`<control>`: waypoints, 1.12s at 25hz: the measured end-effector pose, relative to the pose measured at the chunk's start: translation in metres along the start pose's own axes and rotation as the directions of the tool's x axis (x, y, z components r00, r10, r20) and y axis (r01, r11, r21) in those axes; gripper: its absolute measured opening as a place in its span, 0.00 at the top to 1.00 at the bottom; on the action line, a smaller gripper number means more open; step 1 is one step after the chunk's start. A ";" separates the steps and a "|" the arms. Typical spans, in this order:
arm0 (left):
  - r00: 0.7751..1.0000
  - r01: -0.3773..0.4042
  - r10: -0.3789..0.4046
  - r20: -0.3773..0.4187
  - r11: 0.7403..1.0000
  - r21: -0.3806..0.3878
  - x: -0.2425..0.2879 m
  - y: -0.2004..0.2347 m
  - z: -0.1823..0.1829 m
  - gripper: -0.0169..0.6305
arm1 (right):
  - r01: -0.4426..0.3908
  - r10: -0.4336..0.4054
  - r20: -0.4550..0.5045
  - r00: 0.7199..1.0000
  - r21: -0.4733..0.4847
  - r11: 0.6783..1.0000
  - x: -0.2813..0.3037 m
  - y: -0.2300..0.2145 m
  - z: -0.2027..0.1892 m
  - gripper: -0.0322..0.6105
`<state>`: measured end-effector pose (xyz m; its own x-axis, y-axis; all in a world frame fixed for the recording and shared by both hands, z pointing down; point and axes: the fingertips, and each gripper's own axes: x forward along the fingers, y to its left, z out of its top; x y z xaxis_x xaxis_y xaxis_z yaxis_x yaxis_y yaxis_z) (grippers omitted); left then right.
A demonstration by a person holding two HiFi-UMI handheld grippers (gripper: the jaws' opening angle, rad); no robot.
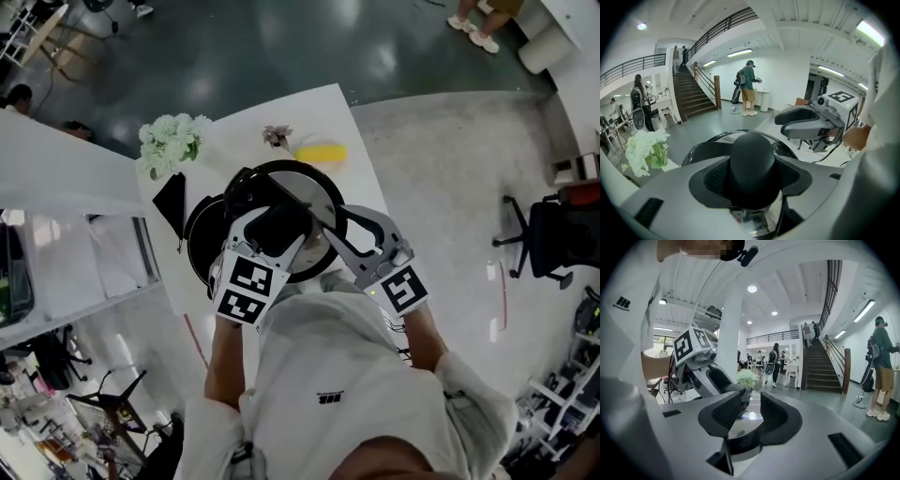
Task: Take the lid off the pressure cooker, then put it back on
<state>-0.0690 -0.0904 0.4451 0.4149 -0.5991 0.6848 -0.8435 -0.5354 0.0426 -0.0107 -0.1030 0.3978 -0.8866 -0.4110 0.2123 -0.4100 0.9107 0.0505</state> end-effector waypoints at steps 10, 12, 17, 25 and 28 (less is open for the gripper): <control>0.999 0.035 -0.035 -0.034 0.999 -0.009 -0.028 0.027 -0.042 0.53 | -0.045 0.044 -0.042 0.998 -0.020 0.999 0.041 0.043 0.001 0.74; 0.998 0.048 -0.048 -0.045 0.999 -0.005 -0.032 0.031 -0.050 0.53 | -0.049 0.048 -0.054 0.997 -0.019 0.999 0.048 0.050 -0.001 0.74; 0.994 0.071 -0.070 -0.088 0.997 0.010 -0.038 0.043 -0.072 0.53 | -0.045 0.044 -0.074 0.996 -0.003 0.999 0.062 0.065 -0.004 0.74; 0.979 0.143 -0.133 -0.154 0.988 0.055 -0.041 0.049 -0.096 0.53 | -0.033 0.033 -0.091 0.995 0.003 0.999 0.079 0.078 -0.008 0.74; 0.975 0.160 -0.147 -0.167 0.985 0.065 -0.043 0.052 -0.100 0.53 | -0.028 0.029 -0.094 0.995 0.010 1.000 0.083 0.080 -0.009 0.74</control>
<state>-0.1646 -0.0330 0.4906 0.4718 -0.4062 0.7826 -0.7426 -0.6616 0.1043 -0.1152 -0.0637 0.4279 -0.8738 -0.3788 0.3049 -0.3871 0.9214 0.0352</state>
